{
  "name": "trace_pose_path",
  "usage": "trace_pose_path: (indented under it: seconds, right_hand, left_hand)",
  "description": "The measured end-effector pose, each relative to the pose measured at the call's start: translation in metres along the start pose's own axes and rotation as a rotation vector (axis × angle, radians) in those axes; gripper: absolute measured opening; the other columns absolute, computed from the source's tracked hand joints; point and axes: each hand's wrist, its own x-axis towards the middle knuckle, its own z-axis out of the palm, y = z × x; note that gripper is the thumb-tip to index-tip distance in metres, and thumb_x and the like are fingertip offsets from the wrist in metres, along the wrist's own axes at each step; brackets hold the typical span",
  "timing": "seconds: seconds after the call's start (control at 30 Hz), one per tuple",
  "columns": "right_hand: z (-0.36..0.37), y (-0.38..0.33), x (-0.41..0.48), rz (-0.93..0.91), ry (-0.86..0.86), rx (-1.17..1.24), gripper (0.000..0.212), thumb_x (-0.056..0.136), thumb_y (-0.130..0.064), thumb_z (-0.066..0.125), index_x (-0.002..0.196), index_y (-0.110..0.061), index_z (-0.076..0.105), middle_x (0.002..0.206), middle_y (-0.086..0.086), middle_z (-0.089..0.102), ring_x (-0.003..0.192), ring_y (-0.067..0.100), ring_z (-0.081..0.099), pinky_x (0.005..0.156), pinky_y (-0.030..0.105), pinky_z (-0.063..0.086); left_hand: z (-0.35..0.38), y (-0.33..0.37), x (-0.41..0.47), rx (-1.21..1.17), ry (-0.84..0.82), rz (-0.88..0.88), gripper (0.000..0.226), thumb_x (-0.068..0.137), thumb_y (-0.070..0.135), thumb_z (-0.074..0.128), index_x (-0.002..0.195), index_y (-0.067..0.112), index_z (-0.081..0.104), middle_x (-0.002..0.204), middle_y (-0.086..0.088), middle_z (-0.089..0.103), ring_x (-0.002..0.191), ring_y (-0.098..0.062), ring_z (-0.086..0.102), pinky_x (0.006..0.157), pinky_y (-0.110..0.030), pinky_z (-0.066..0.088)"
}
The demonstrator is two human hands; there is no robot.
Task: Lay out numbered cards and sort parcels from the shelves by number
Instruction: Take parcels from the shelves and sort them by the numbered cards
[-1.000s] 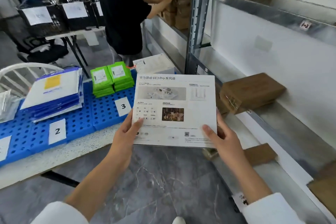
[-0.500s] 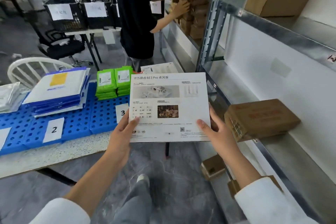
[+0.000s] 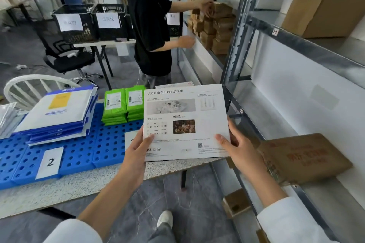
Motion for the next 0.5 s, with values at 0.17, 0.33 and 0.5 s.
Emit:
trace_pose_path:
  seconds: [0.17,0.33,0.5]
  right_hand:
    - [0.015,0.007,0.047,0.053,-0.030,-0.022,0.073,0.085,-0.046,0.064,0.148,-0.045,0.027,0.127,-0.024,0.056,0.103,-0.006,0.058,0.076,0.012,0.052]
    - [0.029,0.002,0.108,0.067,-0.010,-0.029,0.070,0.085,-0.041,0.066,0.145,-0.047,0.030,0.118,-0.032,0.057,0.102,-0.009,0.059,0.087,0.020,0.054]
    - [0.042,-0.003,0.161,0.102,0.004,-0.066,0.073,0.083,-0.039,0.070,0.145,-0.046,0.032,0.118,-0.029,0.059,0.108,0.003,0.061,0.088,0.032,0.057]
  left_hand:
    - [-0.012,-0.003,0.041,-0.044,0.045,-0.054,0.044,0.091,0.027,0.061,0.131,0.043,0.054,0.127,0.015,0.063,0.126,-0.017,0.051,0.114,-0.050,0.031]
    - [-0.021,0.004,0.100,-0.038,0.038,-0.064,0.039,0.091,0.032,0.061,0.122,0.055,0.056,0.127,0.023,0.061,0.129,-0.014,0.048,0.114,-0.053,0.027]
    - [-0.027,0.013,0.158,-0.058,0.034,-0.097,0.045,0.091,0.033,0.062,0.131,0.053,0.050,0.129,0.025,0.058,0.130,-0.009,0.046,0.116,-0.052,0.024]
